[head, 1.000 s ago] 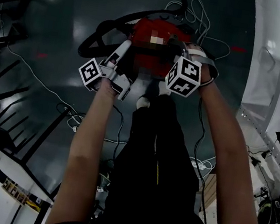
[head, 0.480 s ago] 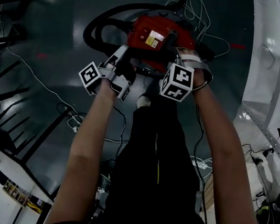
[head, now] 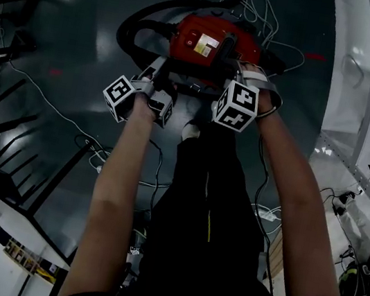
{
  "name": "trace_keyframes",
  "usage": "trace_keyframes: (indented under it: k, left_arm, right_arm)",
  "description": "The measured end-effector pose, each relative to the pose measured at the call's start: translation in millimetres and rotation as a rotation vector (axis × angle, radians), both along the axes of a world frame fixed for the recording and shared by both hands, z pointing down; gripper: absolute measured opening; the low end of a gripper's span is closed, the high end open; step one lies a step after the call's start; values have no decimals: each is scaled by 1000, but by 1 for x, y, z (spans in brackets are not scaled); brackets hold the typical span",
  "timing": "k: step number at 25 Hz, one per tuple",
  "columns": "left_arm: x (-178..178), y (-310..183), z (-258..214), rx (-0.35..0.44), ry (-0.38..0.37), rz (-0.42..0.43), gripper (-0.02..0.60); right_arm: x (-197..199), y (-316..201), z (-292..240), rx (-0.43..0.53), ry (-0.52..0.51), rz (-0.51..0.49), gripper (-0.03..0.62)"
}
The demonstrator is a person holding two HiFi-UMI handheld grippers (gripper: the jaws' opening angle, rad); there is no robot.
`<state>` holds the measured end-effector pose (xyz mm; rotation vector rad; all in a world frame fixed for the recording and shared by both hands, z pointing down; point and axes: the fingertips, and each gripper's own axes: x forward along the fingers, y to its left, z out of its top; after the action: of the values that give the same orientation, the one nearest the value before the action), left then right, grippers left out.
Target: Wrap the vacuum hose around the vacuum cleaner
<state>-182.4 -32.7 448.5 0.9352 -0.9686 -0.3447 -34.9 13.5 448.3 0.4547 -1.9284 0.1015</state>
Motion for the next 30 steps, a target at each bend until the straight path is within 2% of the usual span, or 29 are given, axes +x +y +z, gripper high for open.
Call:
trace_keyframes:
  k: [8, 14, 16, 18, 20, 25, 30]
  left_arm:
    - [-27, 2, 13, -50, -89, -34, 167]
    - [-38, 4, 23, -68, -160, -23, 175]
    - [-37, 5, 24, -64, -149, -8, 173]
    - [-34, 4, 24, -54, -132, 12, 175]
    - [-31, 1, 24, -47, -123, 20, 173]
    - [-15, -8, 16, -22, -71, 0, 172]
    - [6, -34, 7, 20, -43, -52, 172]
  right_arm:
    - [7, 12, 5, -6, 5, 62, 249]
    - [26, 17, 9, 12, 4, 149, 264]
    - [34, 19, 9, 27, -2, 171, 267]
    - [40, 20, 6, 62, 0, 166, 207]
    - [43, 18, 5, 101, 21, 140, 189]
    - [63, -6, -3, 162, 78, 171, 176]
    - [86, -35, -3, 167, 105, 219, 164]
